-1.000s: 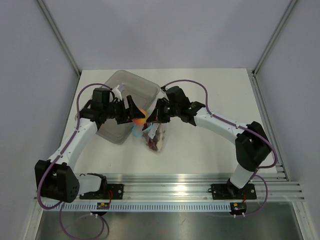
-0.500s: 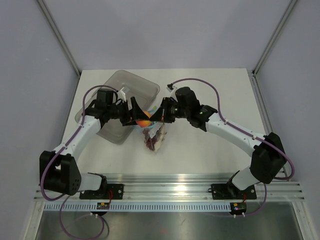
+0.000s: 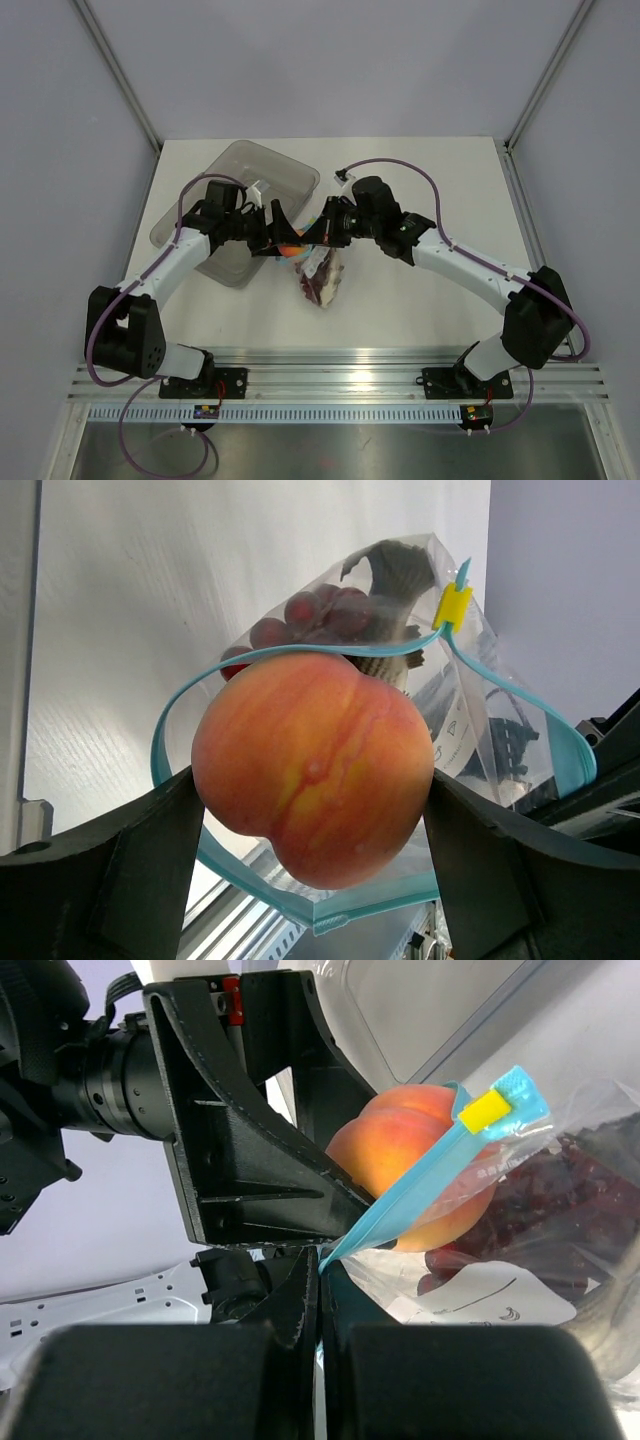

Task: Place the food in the zip-top bag and seal the zipper
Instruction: Place the fake fruit in the zipper food storage bag.

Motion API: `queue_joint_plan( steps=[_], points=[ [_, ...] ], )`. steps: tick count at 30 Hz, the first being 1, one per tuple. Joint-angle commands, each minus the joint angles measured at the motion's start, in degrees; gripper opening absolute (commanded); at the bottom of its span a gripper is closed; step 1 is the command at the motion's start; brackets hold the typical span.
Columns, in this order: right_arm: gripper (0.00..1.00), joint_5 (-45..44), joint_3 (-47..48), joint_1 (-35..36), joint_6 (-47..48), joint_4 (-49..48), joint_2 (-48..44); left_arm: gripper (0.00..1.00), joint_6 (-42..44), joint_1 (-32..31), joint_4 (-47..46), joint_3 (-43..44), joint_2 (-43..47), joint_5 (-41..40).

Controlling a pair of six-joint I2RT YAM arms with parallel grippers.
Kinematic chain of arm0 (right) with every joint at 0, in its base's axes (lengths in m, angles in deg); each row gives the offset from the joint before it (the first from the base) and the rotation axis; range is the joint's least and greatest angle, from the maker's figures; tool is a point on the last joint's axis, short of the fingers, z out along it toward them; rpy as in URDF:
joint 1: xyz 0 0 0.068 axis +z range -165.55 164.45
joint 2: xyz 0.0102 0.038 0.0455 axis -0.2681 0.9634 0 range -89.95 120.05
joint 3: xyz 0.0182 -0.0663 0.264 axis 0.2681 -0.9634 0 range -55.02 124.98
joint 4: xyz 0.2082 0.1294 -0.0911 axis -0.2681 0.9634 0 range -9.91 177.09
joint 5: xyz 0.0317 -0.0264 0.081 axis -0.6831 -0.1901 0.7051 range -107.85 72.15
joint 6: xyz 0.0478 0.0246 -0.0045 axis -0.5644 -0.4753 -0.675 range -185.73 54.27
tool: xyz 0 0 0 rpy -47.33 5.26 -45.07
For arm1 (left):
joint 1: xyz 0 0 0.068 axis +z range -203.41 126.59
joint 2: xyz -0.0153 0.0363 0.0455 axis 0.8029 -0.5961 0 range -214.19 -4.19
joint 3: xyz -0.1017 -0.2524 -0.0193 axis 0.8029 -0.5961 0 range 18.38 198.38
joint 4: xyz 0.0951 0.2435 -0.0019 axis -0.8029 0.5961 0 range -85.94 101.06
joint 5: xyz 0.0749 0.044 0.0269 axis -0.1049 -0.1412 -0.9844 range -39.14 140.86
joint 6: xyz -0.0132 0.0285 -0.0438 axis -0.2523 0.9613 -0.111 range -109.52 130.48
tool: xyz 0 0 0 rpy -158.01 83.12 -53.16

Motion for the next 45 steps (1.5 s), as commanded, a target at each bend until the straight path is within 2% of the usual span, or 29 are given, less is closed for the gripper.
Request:
queue_joint_plan(
  steps=[1, 12, 19, 30, 45],
  points=[
    [0.00, 1.1, 0.5, 0.5, 0.1, -5.4, -4.1, 0.84, 0.6, -0.4, -0.7, 1.8, -0.4, 0.5],
    [0.00, 1.1, 0.3, 0.5, 0.2, -8.6, -4.0, 0.99, 3.4, -0.4, 4.1, 7.1, 0.4, -0.9],
    [0.00, 3.7, 2.3, 0.5, -0.7, -13.5, -0.8, 0.99, 4.9, -0.4, 7.7, 12.1, 0.0, -2.1],
    [0.00, 5.3, 7.4, 0.5, -2.0, -18.8, 5.9, 0.99, 7.4, 0.0, 14.7, 19.4, -1.0, -10.3],
    [0.00, 6.7, 5.3, 0.5, -7.7, -37.8, 10.6, 0.99, 7.8, 3.5, 17.3, 25.5, -2.1, -12.2]
  ],
)
